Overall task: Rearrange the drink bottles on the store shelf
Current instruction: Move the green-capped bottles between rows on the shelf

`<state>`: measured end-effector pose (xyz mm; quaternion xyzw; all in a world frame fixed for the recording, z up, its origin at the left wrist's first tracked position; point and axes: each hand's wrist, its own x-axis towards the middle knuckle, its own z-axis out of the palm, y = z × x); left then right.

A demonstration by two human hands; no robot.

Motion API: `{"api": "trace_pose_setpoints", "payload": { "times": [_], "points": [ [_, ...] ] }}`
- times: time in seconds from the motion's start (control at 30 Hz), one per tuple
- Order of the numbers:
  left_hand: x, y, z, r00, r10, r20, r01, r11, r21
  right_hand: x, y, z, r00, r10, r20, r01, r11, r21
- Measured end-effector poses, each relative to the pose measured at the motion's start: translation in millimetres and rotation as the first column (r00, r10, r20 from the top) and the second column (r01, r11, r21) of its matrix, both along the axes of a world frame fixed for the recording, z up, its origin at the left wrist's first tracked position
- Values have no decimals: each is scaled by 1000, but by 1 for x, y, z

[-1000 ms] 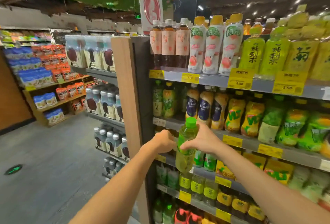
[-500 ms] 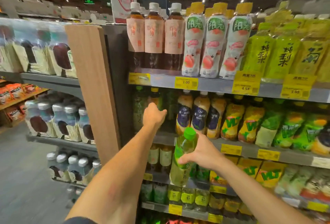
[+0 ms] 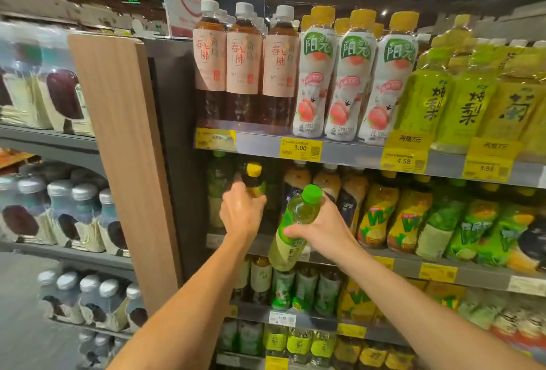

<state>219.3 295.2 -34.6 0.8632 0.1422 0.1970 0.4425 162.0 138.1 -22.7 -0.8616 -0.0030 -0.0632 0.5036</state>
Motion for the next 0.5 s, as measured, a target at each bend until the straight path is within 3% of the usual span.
{"api": "trace_pose_setpoints", "payload": {
  "times": [0.13,0.27,0.5],
  "points": [
    [-31,23,-6,987,78,141,-56,987,-153,17,15,2,999,0,40,-3,998,59],
    [-54,51,11,964,75,254,-39,989,-144,33,35,3,997,-28,75,21,995,97],
    [-60,72,26,986,27,164,4,983,-183,61,67,12,994,9,110,-21,994,104]
  ]
}}
